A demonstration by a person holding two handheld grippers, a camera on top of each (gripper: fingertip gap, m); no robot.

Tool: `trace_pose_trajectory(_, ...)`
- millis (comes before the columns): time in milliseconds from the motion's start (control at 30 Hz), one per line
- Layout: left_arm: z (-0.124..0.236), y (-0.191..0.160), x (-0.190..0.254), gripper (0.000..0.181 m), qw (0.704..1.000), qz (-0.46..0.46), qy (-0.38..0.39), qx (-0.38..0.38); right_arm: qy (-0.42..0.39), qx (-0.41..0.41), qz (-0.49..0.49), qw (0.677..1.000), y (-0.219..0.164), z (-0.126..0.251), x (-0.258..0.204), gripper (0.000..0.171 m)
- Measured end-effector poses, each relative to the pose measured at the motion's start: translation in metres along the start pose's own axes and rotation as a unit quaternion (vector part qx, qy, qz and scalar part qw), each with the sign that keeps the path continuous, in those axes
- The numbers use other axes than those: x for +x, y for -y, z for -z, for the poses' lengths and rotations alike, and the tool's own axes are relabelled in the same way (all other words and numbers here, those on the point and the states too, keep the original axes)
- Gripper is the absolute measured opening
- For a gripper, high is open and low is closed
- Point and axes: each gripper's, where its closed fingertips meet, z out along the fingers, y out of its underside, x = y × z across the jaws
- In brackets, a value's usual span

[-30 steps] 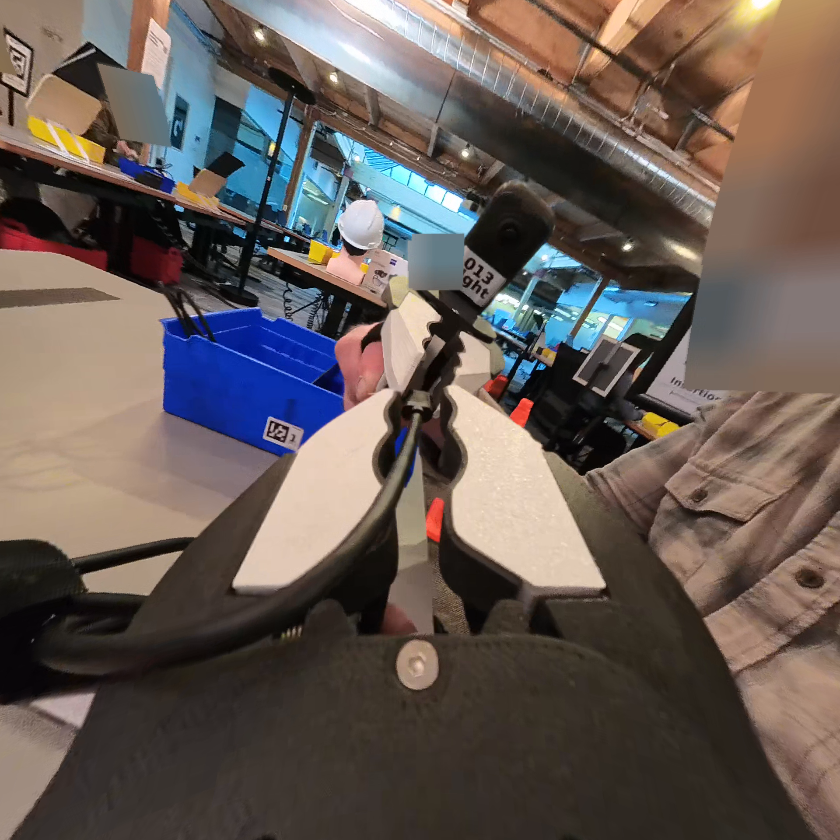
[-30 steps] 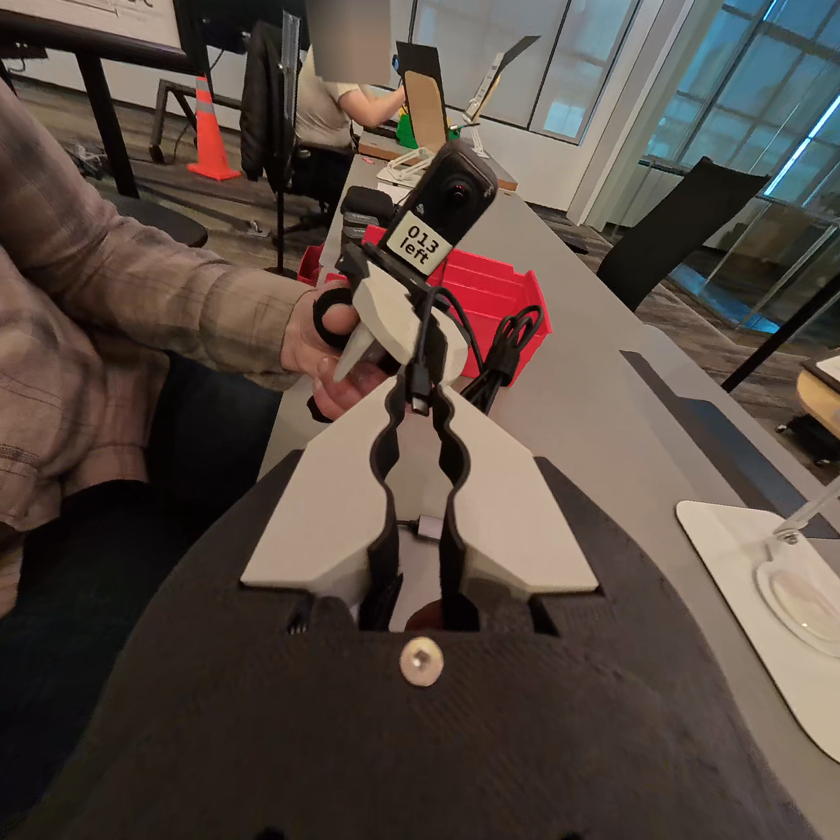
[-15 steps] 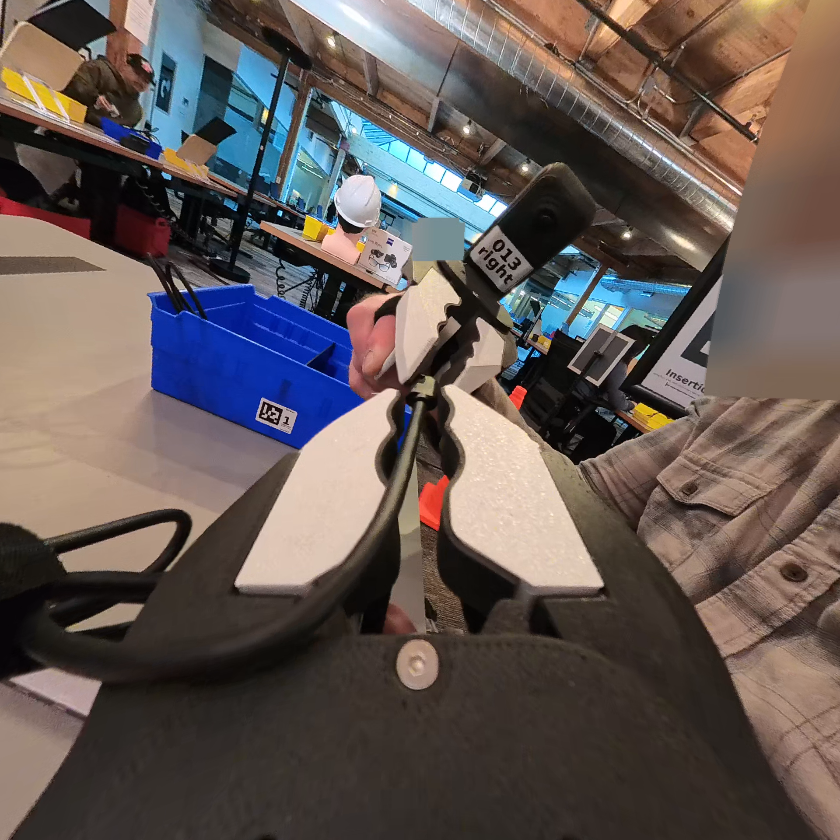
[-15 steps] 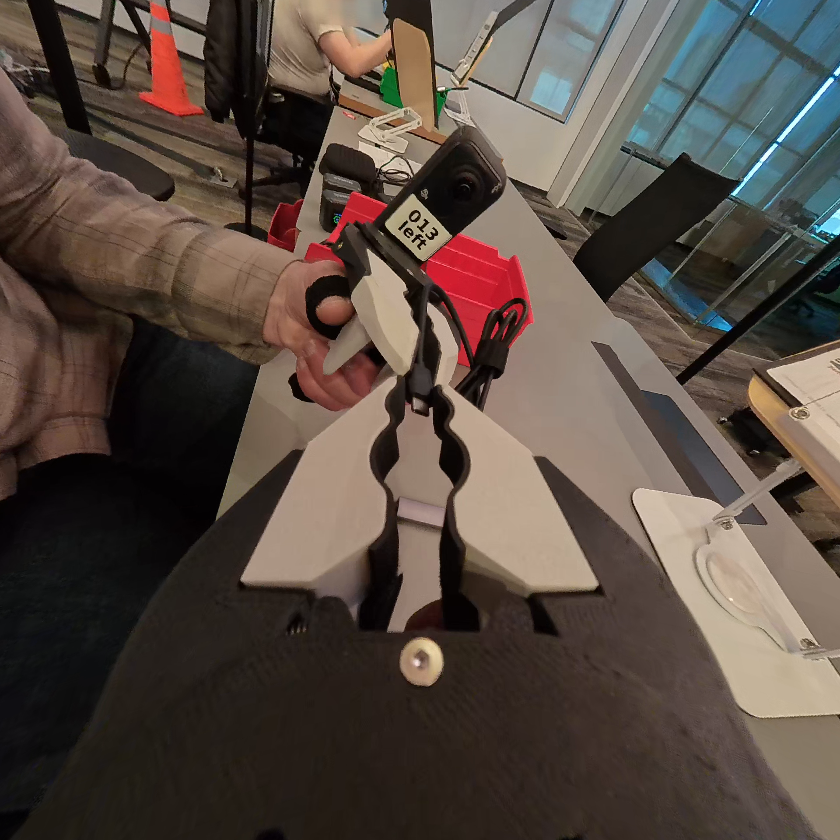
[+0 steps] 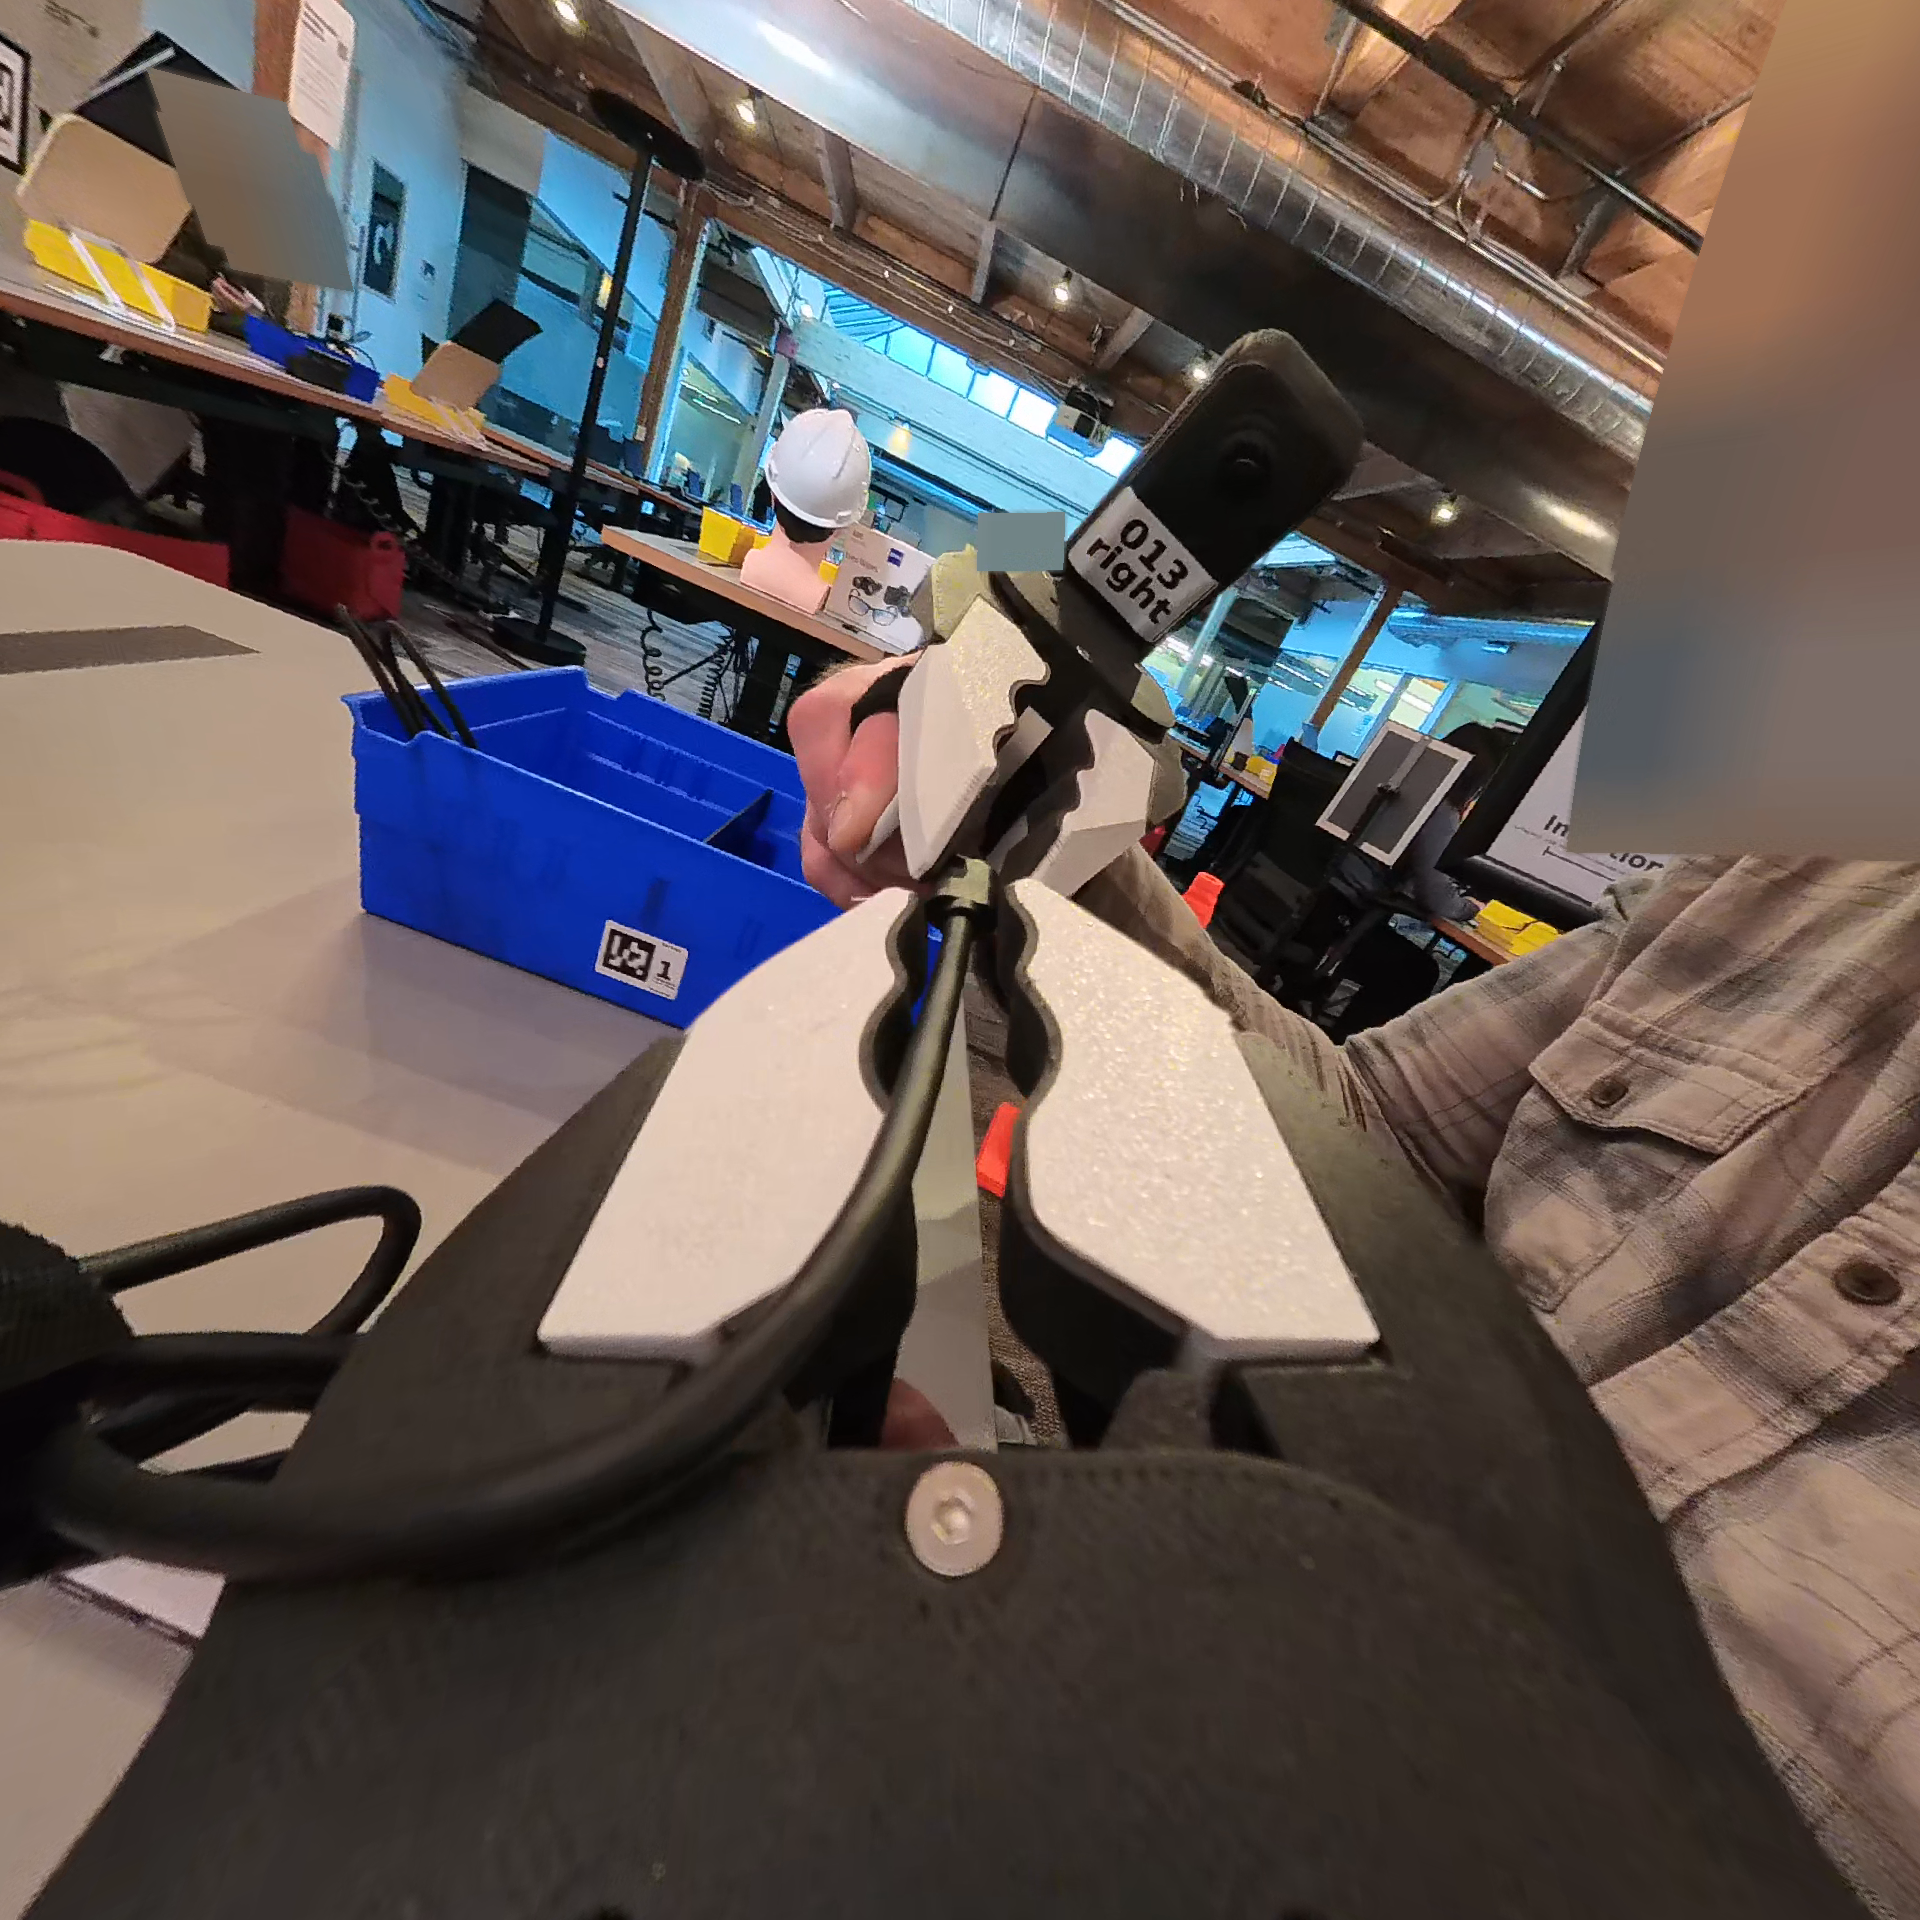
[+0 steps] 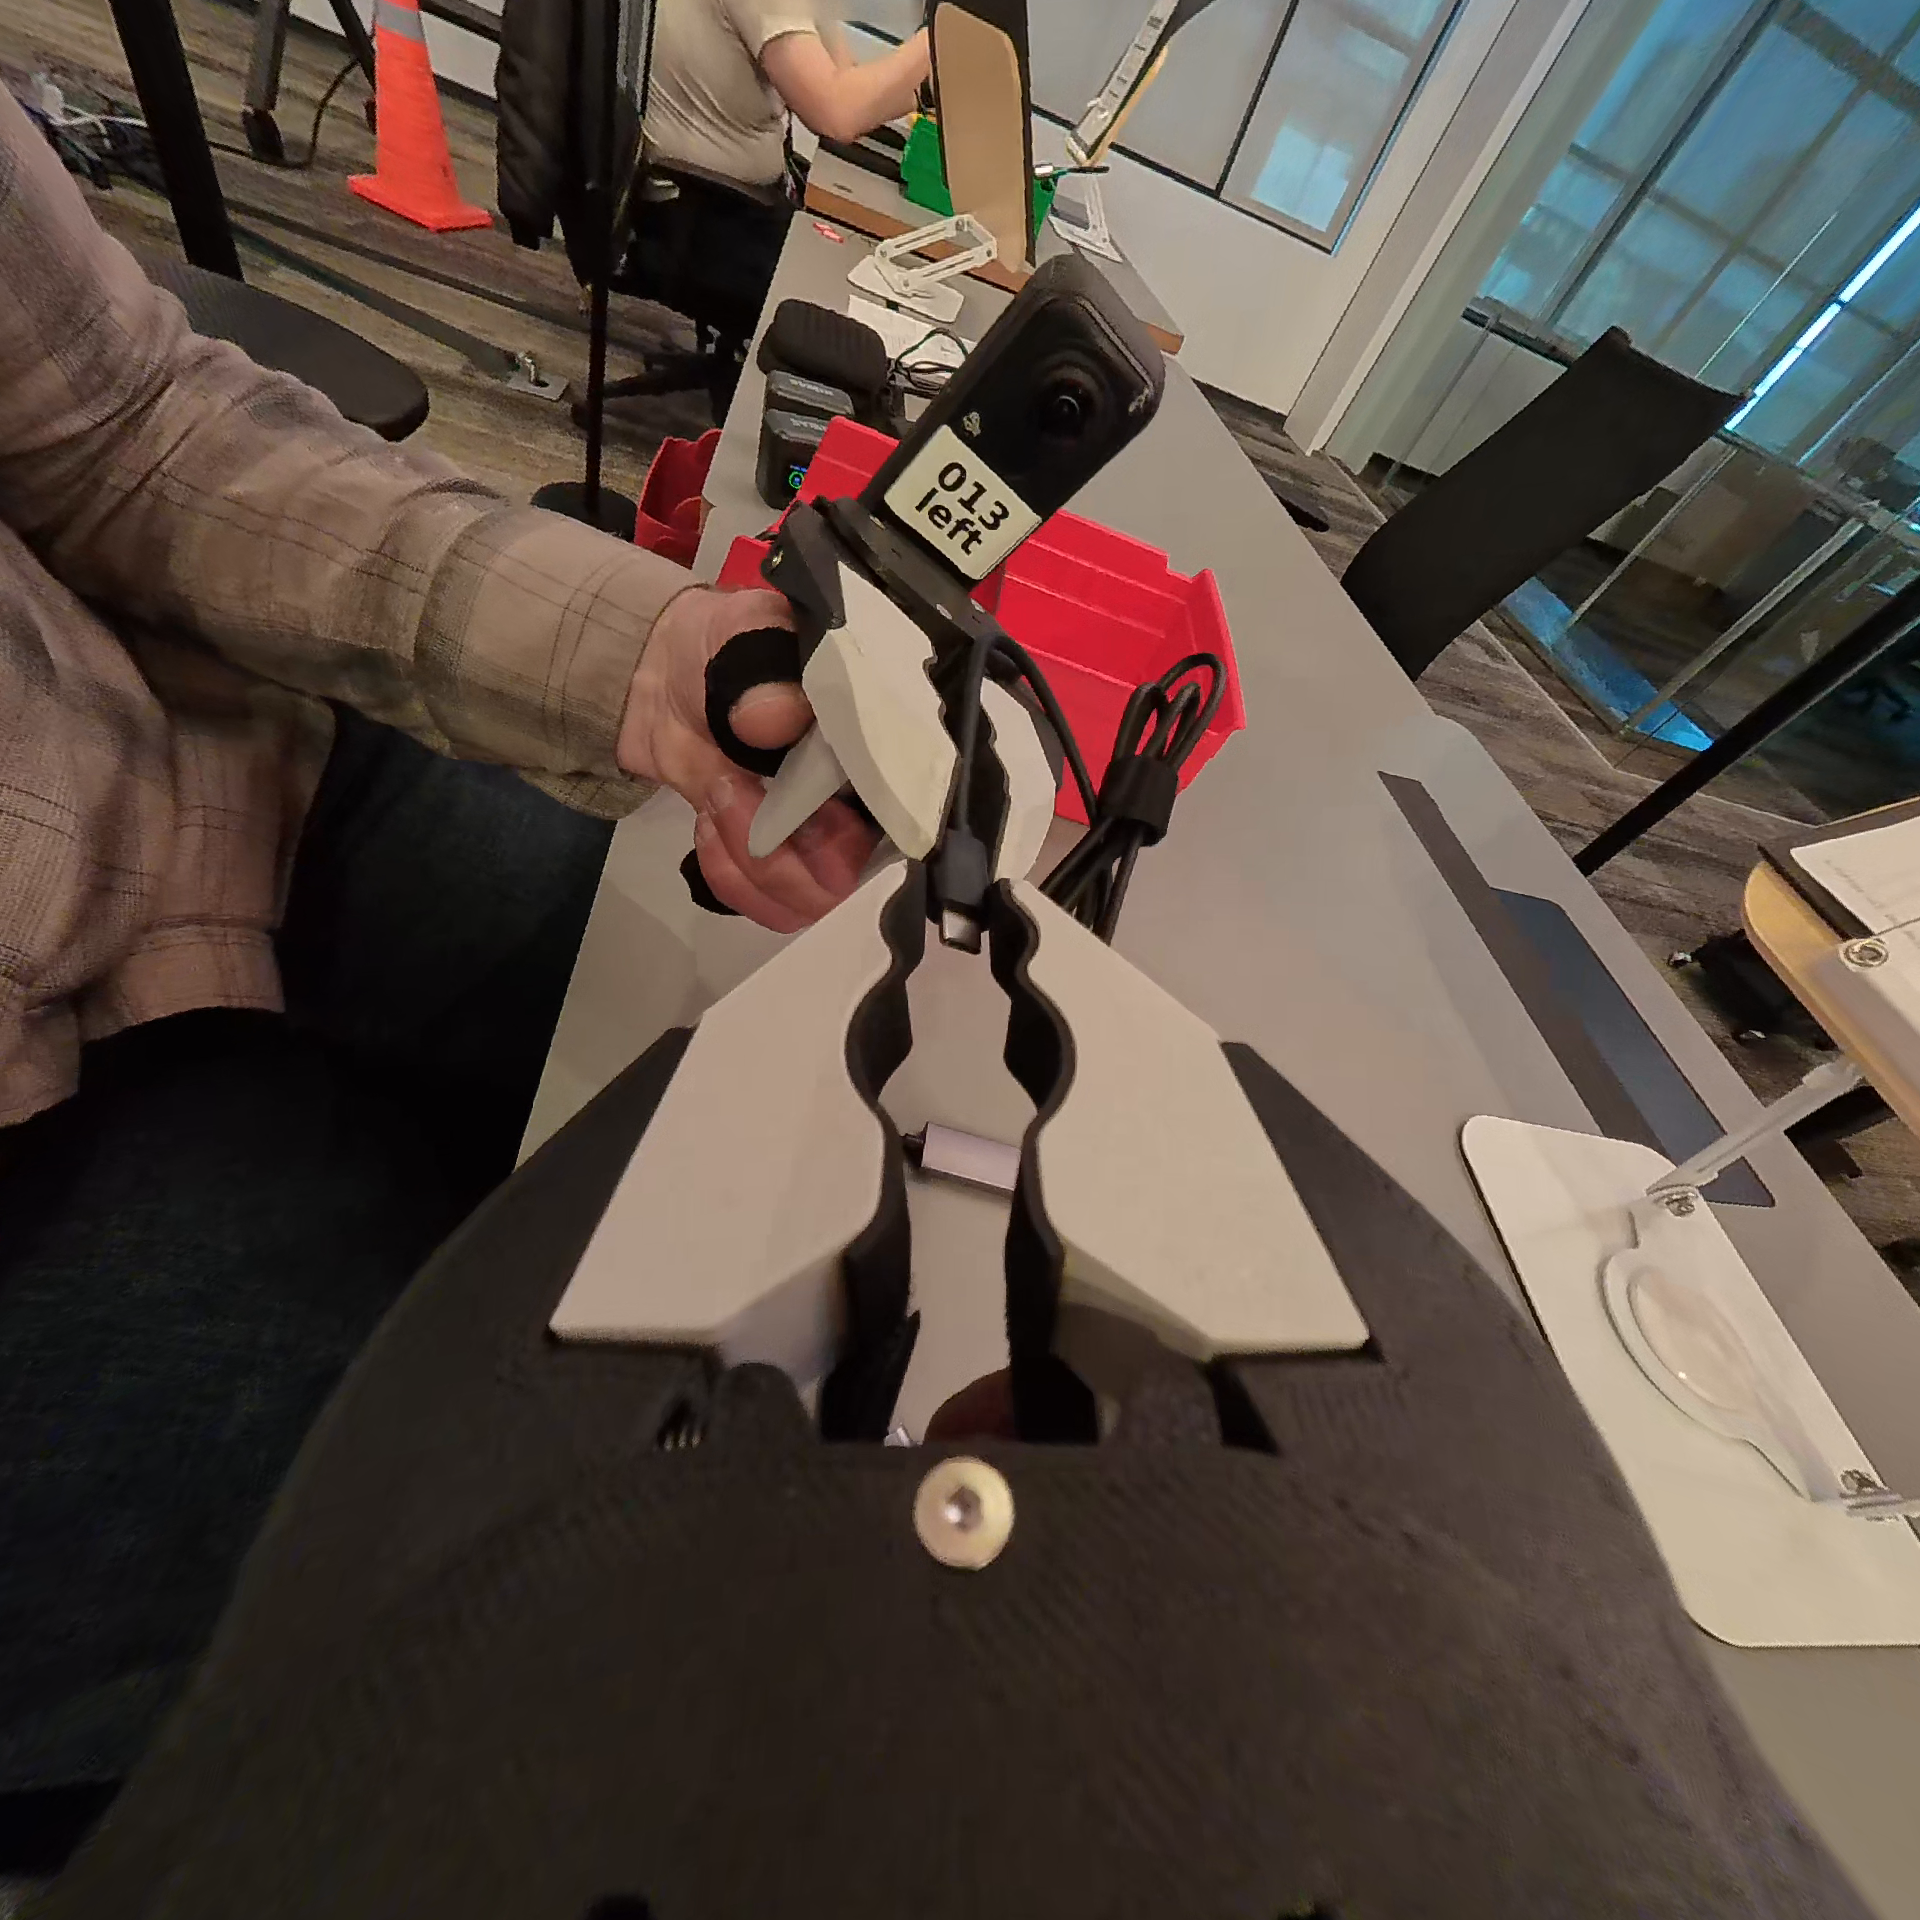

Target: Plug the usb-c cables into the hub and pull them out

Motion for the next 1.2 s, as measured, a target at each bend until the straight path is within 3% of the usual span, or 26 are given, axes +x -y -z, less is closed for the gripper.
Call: trace_pose_trajectory(1200, 0.0000, 0.0016, -0.0037, 0.012, 0.993, -0.104, 0.058, 0.008, -0.015, 0.011, -0.029, 0.999, -0.0024, 0.0004, 0.0051, 0.013)
